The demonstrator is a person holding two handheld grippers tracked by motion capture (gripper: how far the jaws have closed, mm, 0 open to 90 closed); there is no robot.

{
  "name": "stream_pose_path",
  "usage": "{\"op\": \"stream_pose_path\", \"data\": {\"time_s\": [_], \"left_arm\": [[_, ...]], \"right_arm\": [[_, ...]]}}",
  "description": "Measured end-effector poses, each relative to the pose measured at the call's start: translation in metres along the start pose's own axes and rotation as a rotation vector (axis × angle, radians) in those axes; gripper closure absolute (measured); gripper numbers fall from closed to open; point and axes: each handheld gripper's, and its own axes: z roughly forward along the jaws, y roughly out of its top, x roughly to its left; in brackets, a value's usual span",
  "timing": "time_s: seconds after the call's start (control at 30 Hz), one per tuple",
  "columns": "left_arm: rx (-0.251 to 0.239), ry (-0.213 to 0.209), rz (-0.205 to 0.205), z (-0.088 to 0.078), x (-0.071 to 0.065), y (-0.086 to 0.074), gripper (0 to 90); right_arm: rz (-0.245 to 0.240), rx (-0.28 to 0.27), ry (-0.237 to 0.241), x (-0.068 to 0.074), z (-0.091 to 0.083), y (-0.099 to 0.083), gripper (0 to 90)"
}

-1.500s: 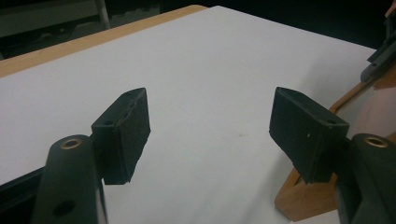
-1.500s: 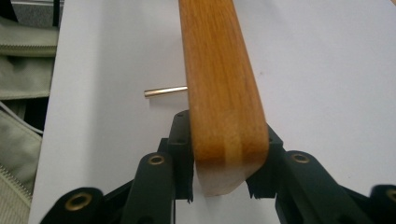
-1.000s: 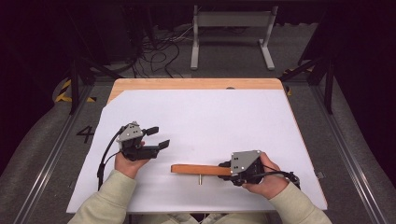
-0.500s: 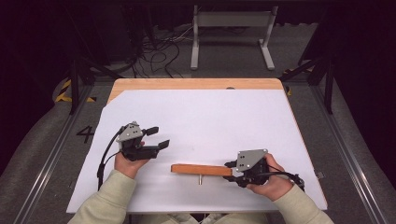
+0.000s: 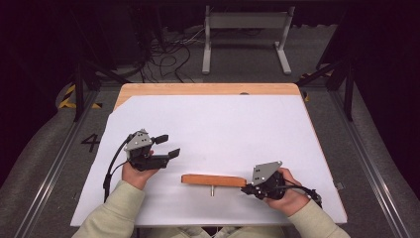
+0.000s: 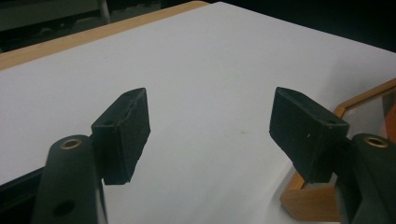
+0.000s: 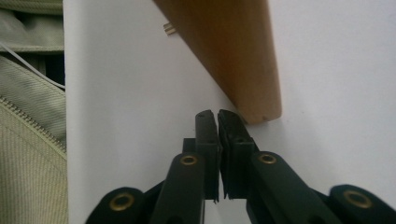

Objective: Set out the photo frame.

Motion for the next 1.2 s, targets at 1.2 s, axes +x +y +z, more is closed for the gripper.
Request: {"op": "stream_pose_path", "data": {"time_s": [1.2], "left_arm": [[0.012, 0.01, -0.001, 0.0, 0.0, -0.001, 29.1]], "right_arm": [[0.223, -0.081, -0.061, -0.031, 0.024, 0.0, 90.0]]}}
